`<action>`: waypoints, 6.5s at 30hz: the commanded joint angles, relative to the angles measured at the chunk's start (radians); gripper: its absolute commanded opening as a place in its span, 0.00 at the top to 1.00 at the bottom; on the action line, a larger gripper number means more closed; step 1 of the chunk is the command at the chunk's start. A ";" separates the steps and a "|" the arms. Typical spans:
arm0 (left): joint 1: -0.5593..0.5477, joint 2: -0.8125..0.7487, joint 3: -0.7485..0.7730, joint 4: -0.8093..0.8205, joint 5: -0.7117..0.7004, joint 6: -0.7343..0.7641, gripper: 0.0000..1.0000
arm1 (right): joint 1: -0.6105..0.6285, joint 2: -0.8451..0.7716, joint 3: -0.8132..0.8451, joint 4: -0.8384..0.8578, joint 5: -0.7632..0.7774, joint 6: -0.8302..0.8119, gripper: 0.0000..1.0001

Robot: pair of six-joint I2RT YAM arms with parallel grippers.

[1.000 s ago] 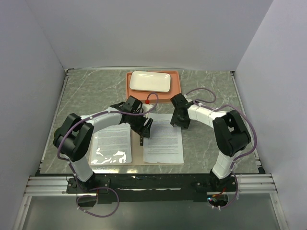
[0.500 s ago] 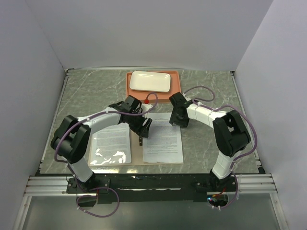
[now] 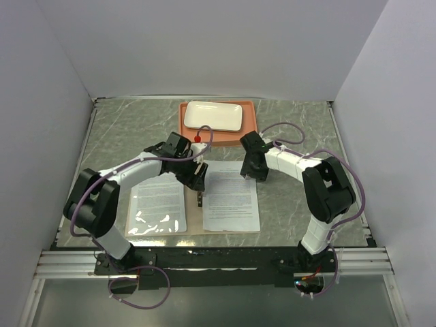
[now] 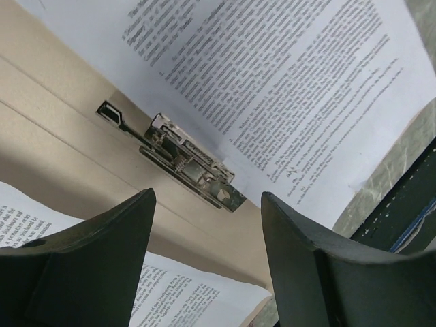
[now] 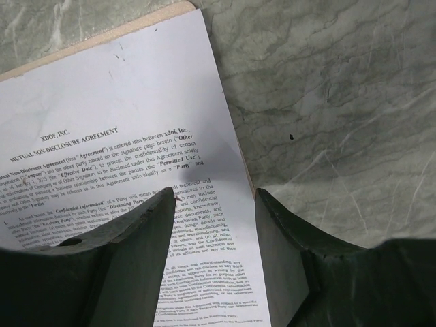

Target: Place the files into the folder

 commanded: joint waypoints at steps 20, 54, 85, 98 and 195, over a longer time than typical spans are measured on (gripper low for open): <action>0.038 0.152 0.008 0.087 0.182 -0.105 0.30 | 0.034 0.015 0.040 0.039 0.028 -0.013 0.42; 0.052 0.121 0.000 0.068 0.176 -0.060 0.32 | -0.046 0.072 0.109 -0.017 0.112 0.017 0.44; 0.052 0.092 -0.012 0.065 0.178 -0.057 0.32 | -0.011 0.029 -0.082 0.167 0.039 0.115 0.44; 0.052 0.092 -0.015 0.074 0.187 -0.063 0.32 | 0.051 -0.008 -0.062 0.127 0.054 0.128 0.44; 0.032 0.113 0.011 0.065 0.263 -0.040 0.32 | 0.153 -0.123 -0.033 -0.038 0.180 -0.076 0.28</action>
